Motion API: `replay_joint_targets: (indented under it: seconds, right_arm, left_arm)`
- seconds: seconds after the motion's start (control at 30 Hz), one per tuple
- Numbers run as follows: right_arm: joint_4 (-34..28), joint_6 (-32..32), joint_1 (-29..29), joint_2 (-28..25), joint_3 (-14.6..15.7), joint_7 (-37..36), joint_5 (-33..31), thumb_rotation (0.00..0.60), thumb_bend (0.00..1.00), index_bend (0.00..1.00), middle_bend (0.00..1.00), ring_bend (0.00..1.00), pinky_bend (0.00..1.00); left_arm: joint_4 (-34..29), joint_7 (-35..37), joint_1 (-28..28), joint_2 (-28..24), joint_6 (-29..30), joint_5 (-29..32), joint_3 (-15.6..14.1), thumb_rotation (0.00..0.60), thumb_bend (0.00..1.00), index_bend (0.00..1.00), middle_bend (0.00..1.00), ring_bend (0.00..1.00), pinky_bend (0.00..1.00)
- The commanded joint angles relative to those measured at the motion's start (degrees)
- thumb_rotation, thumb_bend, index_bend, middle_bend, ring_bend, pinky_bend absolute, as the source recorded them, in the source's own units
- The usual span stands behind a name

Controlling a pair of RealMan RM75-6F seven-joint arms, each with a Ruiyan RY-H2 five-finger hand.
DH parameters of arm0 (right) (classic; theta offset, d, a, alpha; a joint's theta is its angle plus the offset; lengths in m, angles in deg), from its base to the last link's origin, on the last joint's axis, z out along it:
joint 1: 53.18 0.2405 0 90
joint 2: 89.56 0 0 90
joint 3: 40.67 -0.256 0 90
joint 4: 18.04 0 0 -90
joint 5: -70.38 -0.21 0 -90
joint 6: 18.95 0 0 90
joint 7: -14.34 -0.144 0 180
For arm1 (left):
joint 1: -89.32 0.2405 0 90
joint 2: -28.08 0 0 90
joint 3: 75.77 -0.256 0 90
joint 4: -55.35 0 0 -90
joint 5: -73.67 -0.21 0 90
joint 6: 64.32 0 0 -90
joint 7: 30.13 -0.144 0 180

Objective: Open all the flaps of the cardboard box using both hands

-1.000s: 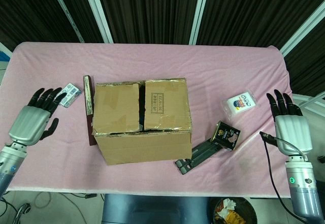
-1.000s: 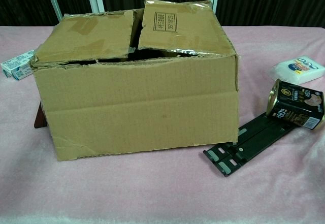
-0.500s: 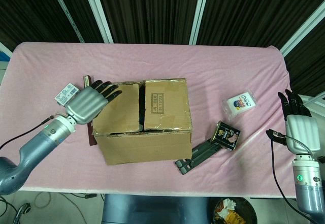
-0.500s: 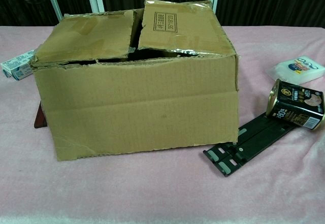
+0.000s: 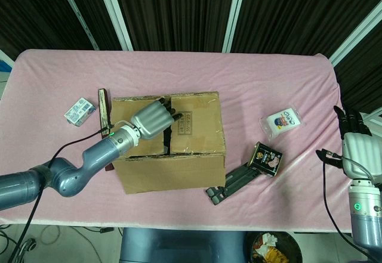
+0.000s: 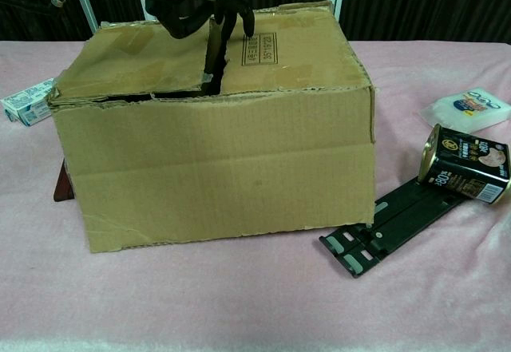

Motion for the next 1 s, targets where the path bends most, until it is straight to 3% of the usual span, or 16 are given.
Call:
replay_joint_targets:
  seconds: [0.03, 0.47, 1.0]
  right_arm:
    - [0.0, 0.3, -0.3, -0.1, -0.3, -0.2, 0.1, 0.6, 0.23, 0.0, 0.01, 0.03, 0.24]
    - [-0.1, 1.1, -1.3, -0.1, -1.8, -0.6, 1.0, 0.6, 0.24, 0.0, 0.01, 0.03, 0.24]
    - [-0.4, 1.3, -2.3, 0.4, -3.0, 0.0, 2.0, 0.6, 0.24, 0.0, 0.01, 0.03, 0.24]
  left_arm:
    - [1.5, -1.7, -2.6, 2.3, -0.1, 2.3, -2.5, 0.6, 0.96, 0.2, 0.27, 0.25, 0.3]
    - [0.1, -3.5, -8.0, 0.3, 2.5, 8.6, -8.8, 0.6, 1.0, 0.38, 0.56, 0.48, 0.46]
    - [-6.4, 0.4, -10.1, -7.9, 4.3, 8.0, -8.9, 0.6, 1.0, 0.42, 0.61, 0.61, 0.59]
